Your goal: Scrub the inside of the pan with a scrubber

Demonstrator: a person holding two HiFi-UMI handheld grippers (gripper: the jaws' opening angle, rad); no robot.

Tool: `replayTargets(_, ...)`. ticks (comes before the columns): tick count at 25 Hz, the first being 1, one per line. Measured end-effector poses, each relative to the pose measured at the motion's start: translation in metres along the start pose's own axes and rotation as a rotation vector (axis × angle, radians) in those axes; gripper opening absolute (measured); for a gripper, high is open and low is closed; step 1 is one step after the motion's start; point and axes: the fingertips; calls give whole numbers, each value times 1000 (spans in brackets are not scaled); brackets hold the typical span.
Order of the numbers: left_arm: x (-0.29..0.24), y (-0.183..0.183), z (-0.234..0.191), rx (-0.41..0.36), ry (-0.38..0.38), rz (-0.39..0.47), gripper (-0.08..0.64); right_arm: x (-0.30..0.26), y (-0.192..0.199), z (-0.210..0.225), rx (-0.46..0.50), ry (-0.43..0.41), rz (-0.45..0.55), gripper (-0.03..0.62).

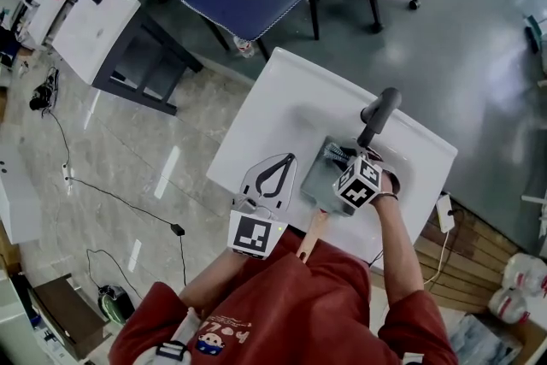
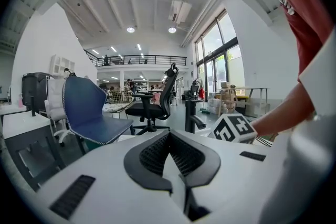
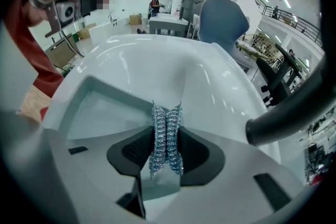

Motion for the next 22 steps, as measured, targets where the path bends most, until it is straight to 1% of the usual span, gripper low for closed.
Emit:
replayTargets(3, 1, 1, 1, 9, 3, 0, 12, 32, -9, -1, -27, -48, 56, 155)
replayTargets(5, 2, 0, 2, 27, 2, -11, 12, 50, -14, -10, -39, -119, 88, 155)
replayTargets(6, 2, 0, 3, 23, 3, -10, 12, 57, -15, -17, -46, -166, 102, 155)
replayTargets(7, 1, 0, 3, 2, 9, -1, 12, 63, -17, -25, -58, -225, 119, 156)
replayTargets(8, 1, 1, 2, -19, 13, 9, 12, 67, -18, -34, -77, -293, 139, 158)
replayTargets(10, 0, 0, 2, -25, 15, 15, 12, 69, -18, -52, -114, -426, 160, 160)
replayTargets(13, 1, 0, 3, 8, 5, 3, 12, 62, -8, -74, -133, -574, 108, 160)
replayTargets(15, 0, 0, 4, -2, 7, 15, 12, 57, -4, -85, -159, -651, 86, 160)
replayTargets(17, 1, 2, 4, -5, 7, 11, 12, 55, -5, -91, -196, -707, 87, 158)
replayTargets(19, 3, 3, 4, 32, -3, -11, 12, 54, -7, -94, -223, -739, 84, 156)
replayTargets(20, 3, 4, 4, 35, -4, -13, 12, 54, -8, -93, -232, -746, 80, 156)
replayTargets(22, 2, 6, 3, 7, 4, 2, 12, 53, -9, -93, -237, -750, 67, 156)
Point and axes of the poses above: the fingertips, and each gripper's own axes: x backward along the fingers, z to its right, y out of its underside, and after that the axes turned 11 degrees about x, right-handed
